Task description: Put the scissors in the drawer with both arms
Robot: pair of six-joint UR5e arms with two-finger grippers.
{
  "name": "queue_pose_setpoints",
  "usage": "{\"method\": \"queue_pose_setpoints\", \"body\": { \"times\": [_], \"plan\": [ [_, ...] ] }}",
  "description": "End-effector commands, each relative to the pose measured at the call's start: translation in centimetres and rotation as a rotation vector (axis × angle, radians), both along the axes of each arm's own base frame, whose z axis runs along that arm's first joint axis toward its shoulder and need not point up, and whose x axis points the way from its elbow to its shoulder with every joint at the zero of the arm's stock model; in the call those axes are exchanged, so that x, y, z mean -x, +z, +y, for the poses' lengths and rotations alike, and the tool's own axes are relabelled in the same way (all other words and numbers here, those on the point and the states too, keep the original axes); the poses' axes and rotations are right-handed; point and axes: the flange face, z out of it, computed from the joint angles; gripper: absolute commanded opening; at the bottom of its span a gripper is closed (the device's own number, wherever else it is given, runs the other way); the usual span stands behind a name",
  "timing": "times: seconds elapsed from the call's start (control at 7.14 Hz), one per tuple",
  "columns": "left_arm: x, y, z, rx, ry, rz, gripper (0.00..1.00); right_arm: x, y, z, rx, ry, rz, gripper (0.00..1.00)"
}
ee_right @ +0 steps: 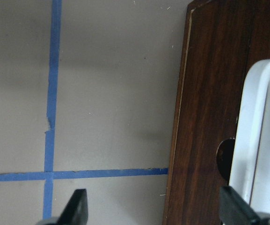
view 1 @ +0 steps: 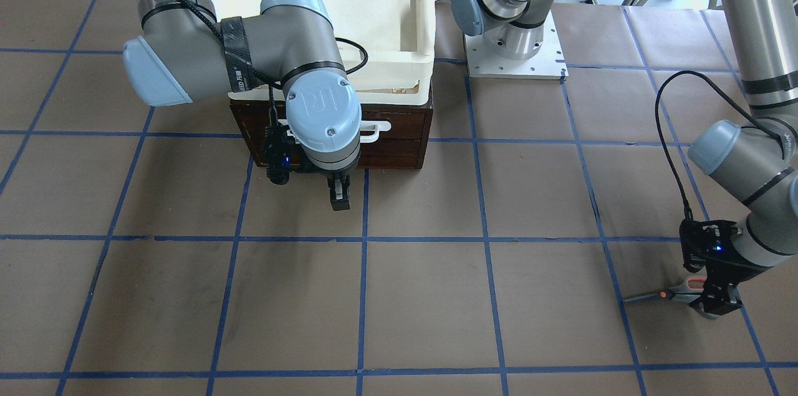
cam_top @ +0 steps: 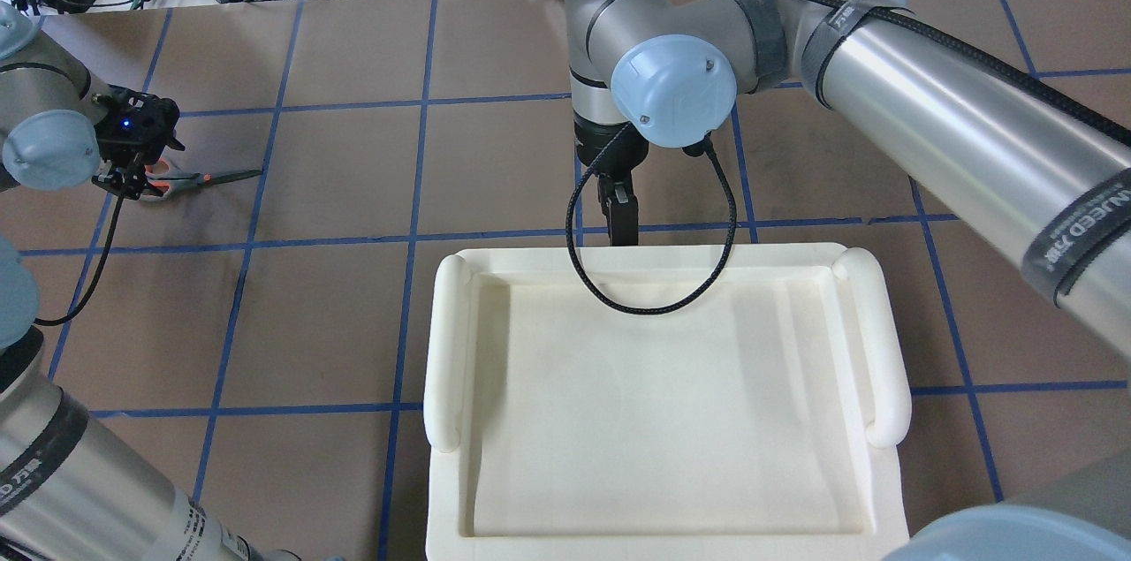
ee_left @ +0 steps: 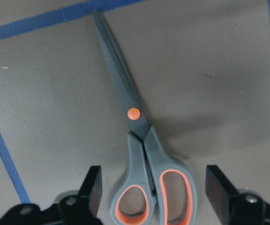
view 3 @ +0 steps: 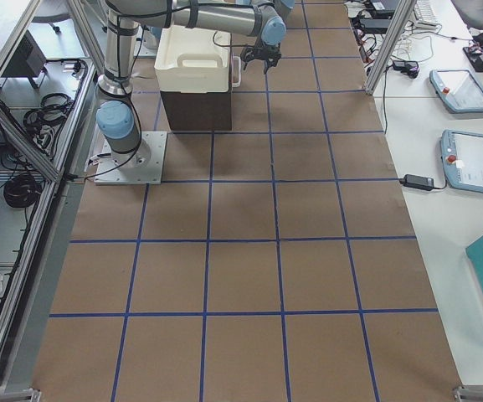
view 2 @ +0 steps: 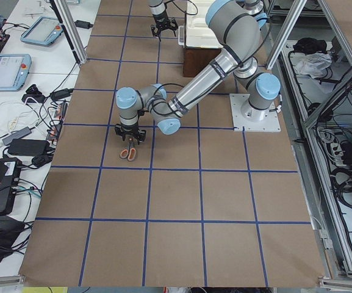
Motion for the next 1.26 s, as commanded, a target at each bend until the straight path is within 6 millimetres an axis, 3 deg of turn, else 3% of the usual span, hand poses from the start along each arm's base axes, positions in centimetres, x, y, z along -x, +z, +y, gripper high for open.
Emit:
{"method": "queue_pose_setpoints", "body": {
  "times": [0.0,0.42,0.84,1.12],
  "plan": [
    [0.1,-1.7,-0.1,-0.015,0.005,0.024,0.85,0.2,-0.1,0.7,-0.05,-0.019,0.023,1.0],
    [0.1,-2.8,-0.3,-0.013,0.206,0.054,0.85,0.3,0.0,0.8,-0.056,-0.022,0.025,1.0],
    [0.0,-3.4,-0.4,-0.02,0.215,0.058,0.83,0.4,-0.8,1.2,-0.092,-0.02,0.039,1.0],
    [0.0,-3.4,-0.4,-0.018,0.223,0.056,0.75,0.4,-1.1,1.2,-0.1,-0.02,0.037,1.0]
  ]
}}
